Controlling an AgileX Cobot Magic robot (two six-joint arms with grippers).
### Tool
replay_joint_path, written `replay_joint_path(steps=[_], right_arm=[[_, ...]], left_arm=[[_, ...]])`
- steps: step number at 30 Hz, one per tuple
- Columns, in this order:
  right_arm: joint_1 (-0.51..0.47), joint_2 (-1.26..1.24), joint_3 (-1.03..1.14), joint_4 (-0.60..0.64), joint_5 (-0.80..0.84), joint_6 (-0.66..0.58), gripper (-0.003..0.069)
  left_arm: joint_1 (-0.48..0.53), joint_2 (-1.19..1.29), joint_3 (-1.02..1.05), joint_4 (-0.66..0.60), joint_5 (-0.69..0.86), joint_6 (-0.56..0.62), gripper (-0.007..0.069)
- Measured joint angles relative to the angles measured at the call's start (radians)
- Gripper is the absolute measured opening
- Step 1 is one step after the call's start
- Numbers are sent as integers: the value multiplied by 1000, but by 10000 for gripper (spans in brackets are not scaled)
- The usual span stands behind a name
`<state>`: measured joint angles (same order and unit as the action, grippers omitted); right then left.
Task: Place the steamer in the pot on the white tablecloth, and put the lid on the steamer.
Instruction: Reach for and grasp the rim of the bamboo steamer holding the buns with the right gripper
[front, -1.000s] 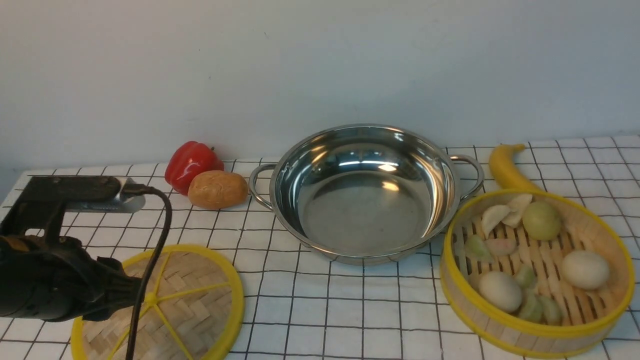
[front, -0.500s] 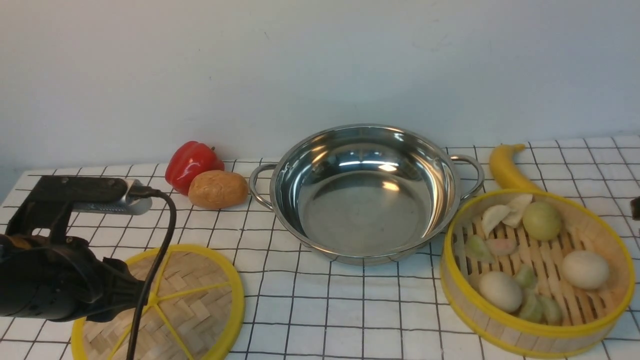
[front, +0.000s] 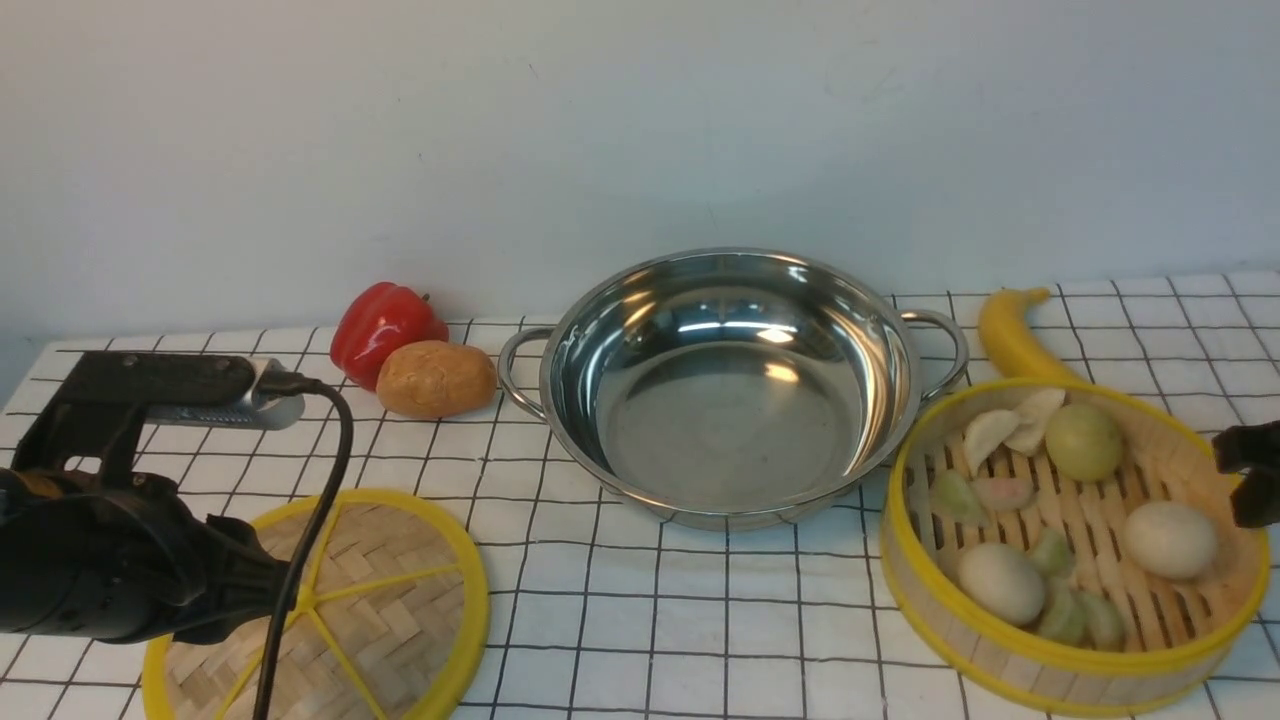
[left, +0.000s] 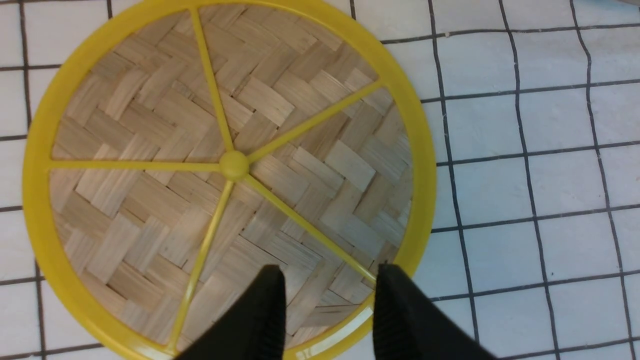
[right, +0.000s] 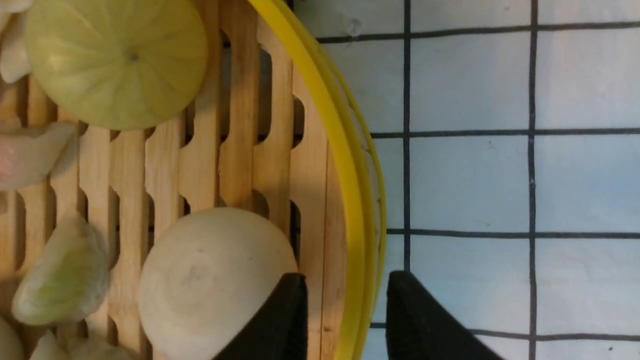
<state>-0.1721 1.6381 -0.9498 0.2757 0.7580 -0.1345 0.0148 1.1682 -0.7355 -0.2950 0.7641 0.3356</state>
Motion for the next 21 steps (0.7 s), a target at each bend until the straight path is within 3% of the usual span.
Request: replay_joint_path(steps=[10,14,16,21], right_arm=[[0,97,0,-1,-37,0,232],[0,112,-1,-3,-37,19,145],[0,112,-4,-33,-32,29,68],[0,108,-9,-62,16,22,58]], left_arm=[[0,0,0,0,0,0,243],[0,0,0,0,0,0,243],[0,0,0,0,0,0,243],[0,0,0,0,0,0,243]])
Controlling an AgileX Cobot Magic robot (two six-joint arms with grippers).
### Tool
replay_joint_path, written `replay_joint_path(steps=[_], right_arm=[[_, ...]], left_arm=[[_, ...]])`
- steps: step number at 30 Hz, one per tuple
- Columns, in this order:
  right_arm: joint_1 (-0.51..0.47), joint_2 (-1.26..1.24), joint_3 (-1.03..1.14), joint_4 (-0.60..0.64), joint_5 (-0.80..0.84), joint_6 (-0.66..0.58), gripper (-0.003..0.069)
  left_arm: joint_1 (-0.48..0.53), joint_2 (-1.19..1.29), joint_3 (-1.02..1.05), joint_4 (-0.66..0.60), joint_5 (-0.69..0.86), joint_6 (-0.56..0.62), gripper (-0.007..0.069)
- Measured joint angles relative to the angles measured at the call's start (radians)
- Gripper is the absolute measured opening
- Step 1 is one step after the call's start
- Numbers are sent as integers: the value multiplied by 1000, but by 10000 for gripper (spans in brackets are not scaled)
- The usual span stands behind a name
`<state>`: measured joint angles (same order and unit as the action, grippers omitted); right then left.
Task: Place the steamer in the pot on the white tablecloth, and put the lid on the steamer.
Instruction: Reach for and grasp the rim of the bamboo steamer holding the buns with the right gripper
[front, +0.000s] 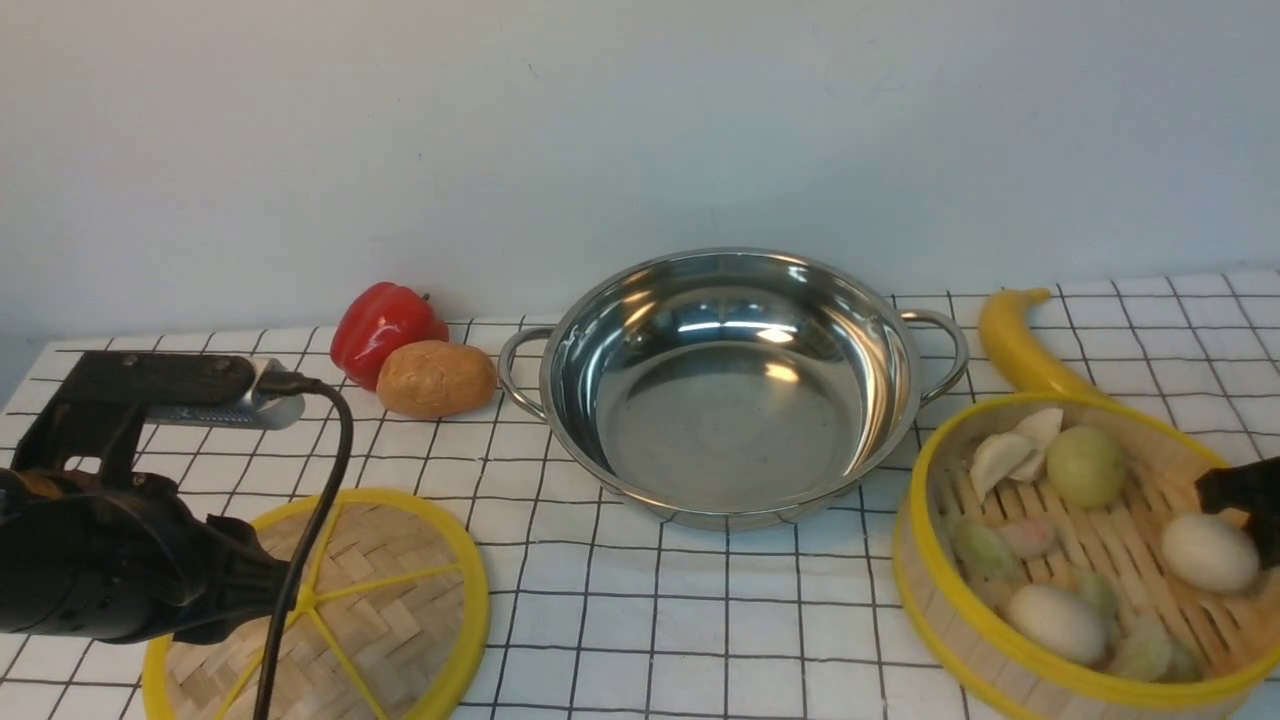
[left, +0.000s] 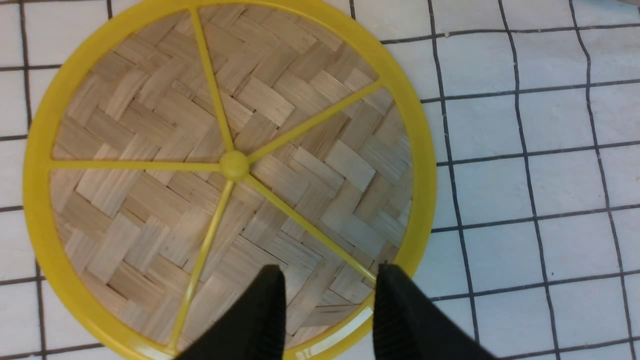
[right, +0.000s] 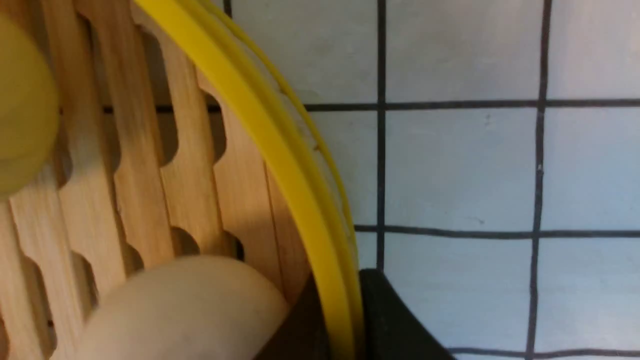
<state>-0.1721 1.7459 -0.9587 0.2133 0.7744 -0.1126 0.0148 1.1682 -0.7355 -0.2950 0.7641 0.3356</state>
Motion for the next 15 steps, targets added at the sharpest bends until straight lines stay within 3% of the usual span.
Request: replay_joint_path(steps=[15], right_arm=[[0,-249,-62,-7,329,30,58]], left_arm=[[0,0,0,0,0,0,243]])
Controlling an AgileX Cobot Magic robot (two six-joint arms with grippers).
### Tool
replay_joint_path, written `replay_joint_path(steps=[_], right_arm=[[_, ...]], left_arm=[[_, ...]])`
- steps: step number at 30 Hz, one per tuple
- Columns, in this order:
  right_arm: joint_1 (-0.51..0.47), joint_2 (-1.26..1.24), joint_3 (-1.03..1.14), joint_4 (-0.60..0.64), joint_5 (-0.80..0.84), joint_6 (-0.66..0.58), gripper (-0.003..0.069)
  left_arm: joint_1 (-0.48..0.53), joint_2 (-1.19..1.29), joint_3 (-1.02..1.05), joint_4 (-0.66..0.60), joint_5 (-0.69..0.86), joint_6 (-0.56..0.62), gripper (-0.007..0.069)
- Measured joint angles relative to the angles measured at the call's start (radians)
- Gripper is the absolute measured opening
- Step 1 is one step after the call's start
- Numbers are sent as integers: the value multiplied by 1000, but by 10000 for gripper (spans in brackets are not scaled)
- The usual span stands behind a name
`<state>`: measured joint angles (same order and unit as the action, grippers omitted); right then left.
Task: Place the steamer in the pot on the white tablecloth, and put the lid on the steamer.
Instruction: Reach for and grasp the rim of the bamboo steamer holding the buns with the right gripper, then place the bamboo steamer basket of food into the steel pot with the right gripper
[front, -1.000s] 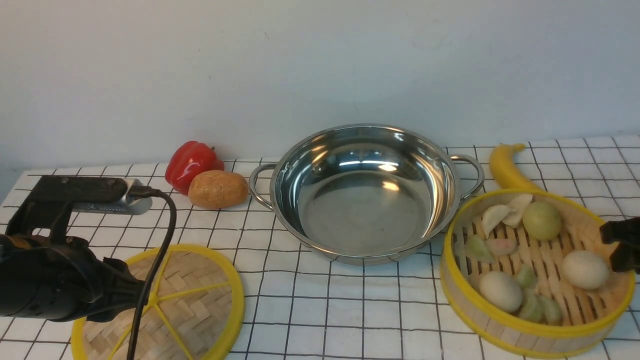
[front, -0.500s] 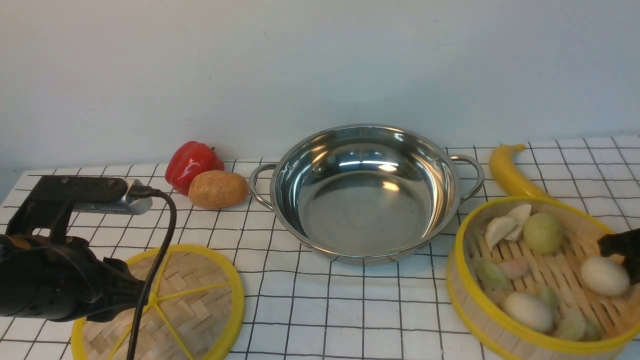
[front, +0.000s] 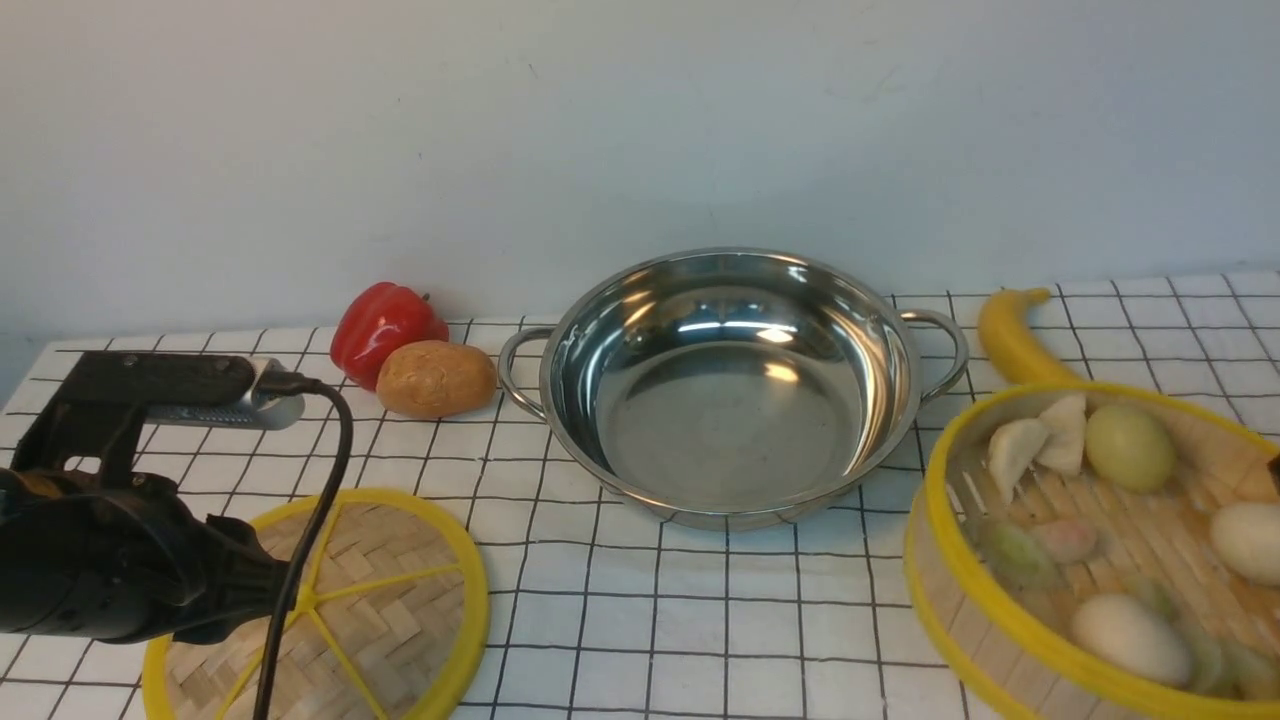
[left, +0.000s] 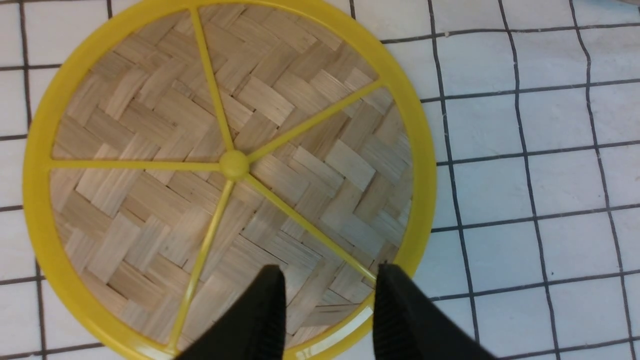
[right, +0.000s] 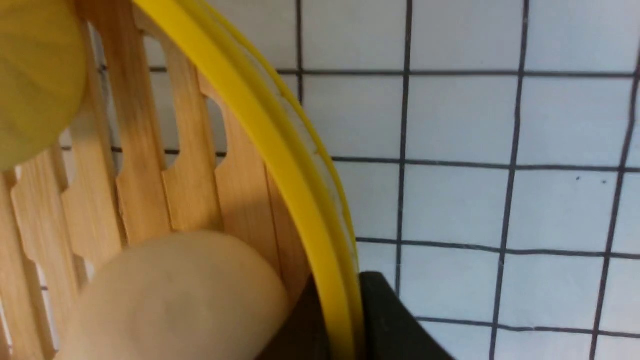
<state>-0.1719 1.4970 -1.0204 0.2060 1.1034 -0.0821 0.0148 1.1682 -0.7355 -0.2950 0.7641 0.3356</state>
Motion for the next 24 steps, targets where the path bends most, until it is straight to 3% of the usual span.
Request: replay_joint_path(steps=[5,9,10,14,24], right_arm=[[82,16,-154,-9,23,62,58],[236,100,-317,-58,35,151,58],[312,171,-421,-93,64,204,58],[419,343,-642,-161,139,281,58],[483,674,-1088,-123,142,317,58]], left_arm=[[0,0,0,0,1,0,243],[0,0,0,0,2,0,243],[0,0,0,0,2,0,243],[0,0,0,0,2,0,243],[0,0,0,0,2,0,243]])
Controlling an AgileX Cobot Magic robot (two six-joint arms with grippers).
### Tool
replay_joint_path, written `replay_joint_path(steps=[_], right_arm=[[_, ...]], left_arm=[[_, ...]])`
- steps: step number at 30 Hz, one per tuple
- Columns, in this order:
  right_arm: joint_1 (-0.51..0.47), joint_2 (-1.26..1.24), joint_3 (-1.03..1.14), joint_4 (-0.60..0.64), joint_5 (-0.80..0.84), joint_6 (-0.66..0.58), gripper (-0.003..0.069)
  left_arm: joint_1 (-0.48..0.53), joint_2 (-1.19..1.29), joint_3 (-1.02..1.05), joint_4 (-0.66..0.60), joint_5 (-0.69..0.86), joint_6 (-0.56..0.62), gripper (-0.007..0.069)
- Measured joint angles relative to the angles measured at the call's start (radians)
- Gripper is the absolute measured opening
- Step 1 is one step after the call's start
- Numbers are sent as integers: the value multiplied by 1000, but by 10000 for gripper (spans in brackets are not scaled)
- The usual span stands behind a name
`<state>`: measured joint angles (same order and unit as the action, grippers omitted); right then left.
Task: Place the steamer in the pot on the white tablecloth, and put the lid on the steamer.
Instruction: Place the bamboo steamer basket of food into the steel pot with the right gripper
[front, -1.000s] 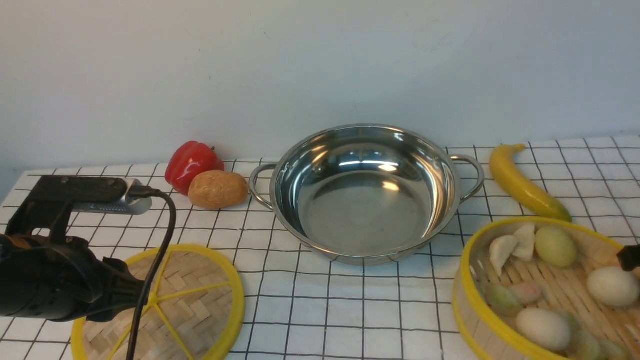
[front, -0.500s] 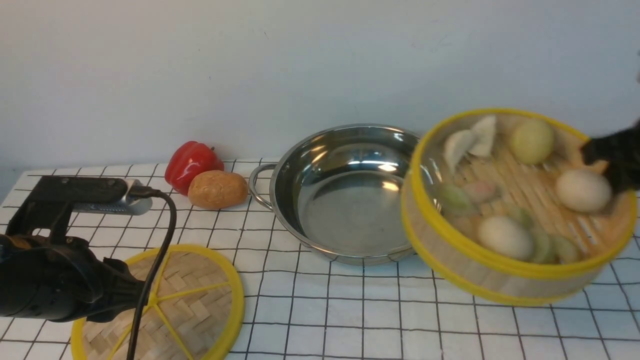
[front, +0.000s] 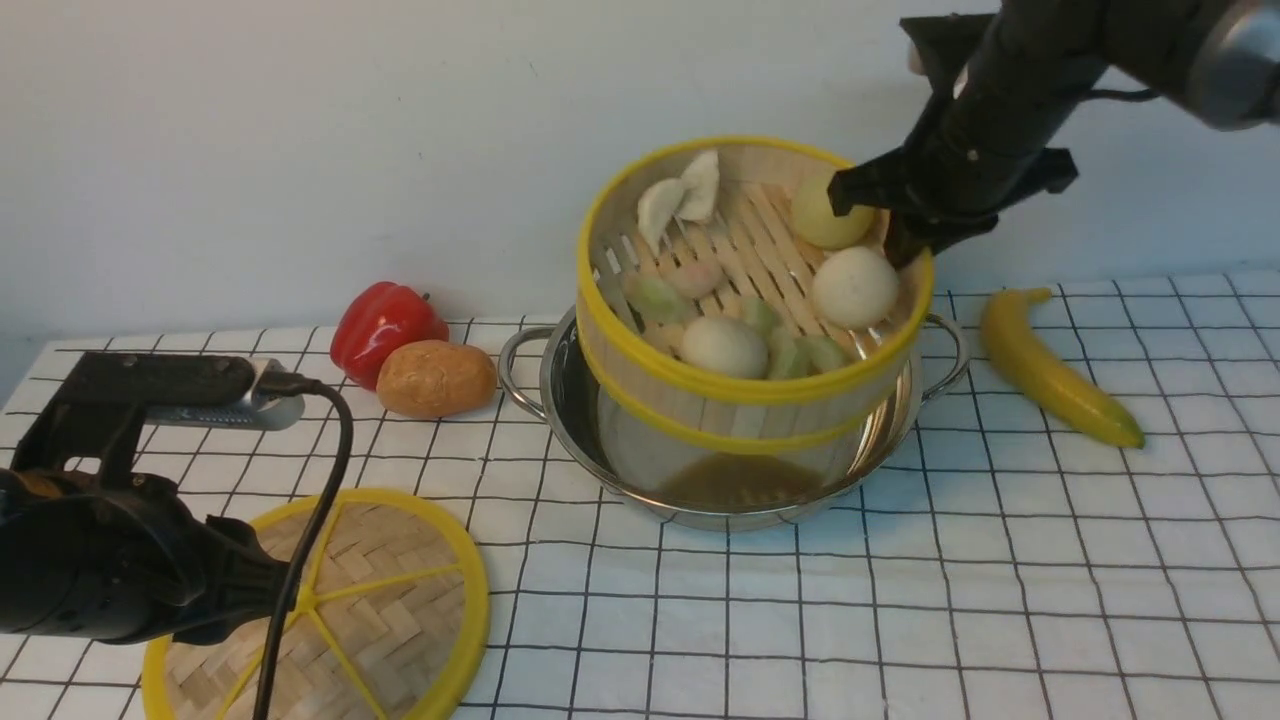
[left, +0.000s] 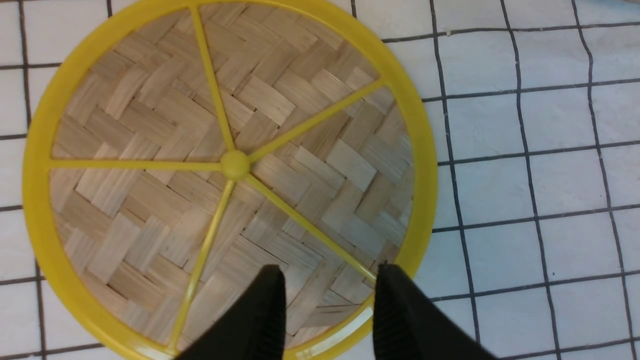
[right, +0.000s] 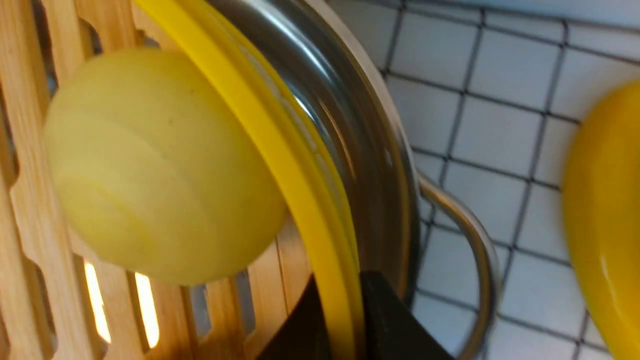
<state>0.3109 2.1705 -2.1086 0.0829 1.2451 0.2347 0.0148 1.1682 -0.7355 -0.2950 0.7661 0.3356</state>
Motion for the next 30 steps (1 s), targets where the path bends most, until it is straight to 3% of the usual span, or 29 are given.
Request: replay_joint_path(steps=[18,30], right_arm=[[7,164,-48,-41,7,0,58],[7,216,-55,-6,-3,-3,58]], left_arm=[[0,0,0,-9,0,0,243],[0,0,0,-11,0,0,243]])
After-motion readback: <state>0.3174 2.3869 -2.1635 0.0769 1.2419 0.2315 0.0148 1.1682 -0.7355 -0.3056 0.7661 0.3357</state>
